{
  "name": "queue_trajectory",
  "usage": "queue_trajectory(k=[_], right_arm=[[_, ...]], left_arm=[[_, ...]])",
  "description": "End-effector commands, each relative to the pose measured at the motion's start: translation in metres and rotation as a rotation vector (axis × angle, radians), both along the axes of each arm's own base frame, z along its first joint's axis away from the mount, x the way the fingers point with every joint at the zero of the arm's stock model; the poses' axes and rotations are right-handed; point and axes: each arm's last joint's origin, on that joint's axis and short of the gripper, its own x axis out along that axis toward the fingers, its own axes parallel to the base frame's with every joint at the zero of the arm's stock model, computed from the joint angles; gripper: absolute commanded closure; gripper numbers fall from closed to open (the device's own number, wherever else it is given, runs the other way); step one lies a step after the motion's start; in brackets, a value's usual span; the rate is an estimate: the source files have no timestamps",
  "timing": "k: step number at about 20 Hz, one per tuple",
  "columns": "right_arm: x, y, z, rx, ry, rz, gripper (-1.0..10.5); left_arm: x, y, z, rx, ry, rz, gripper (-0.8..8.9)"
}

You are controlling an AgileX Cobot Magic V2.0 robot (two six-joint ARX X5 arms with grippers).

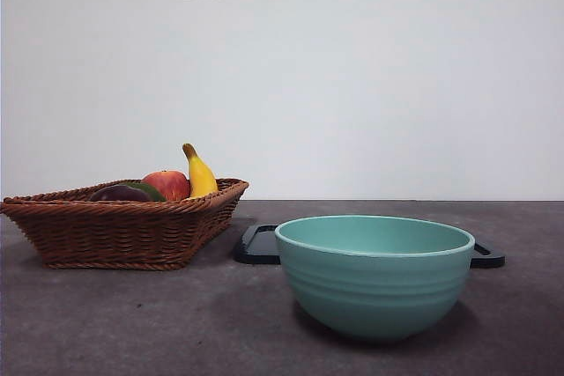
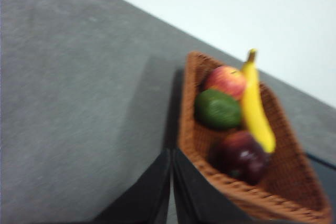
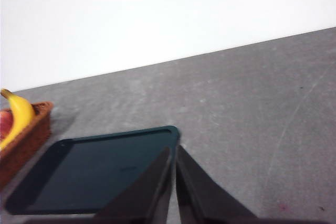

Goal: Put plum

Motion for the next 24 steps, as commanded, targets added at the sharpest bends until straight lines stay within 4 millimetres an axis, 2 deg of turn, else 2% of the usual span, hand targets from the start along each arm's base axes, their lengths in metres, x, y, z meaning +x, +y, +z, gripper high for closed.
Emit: queue_trajectory(k=[1,8,17,24], right_arm=[[-0.003,0.001,0.015,0.023,0.015,0.022,9.4],[-0.004,0.004,0.058,0.013,0.094,0.123,9.4],[0.009,0.007,0.109,-0.042,0.295,0.243,9.4],[0.024,0.016,0.142,-0.097,0.449,0.398,9.4]], left_arm=[[-0.001,0.000,0.017,-0.028,-0.004,-0.002,8.03],[0.000,-0.004,0.060,-0.012,0.055,-0.145,8.04],[0.009,-0.008,0.114,0.070,0.180,-0.321,8.04],[0.024,-0.015,0.141,0.088,0.290,-0.468,8.04]])
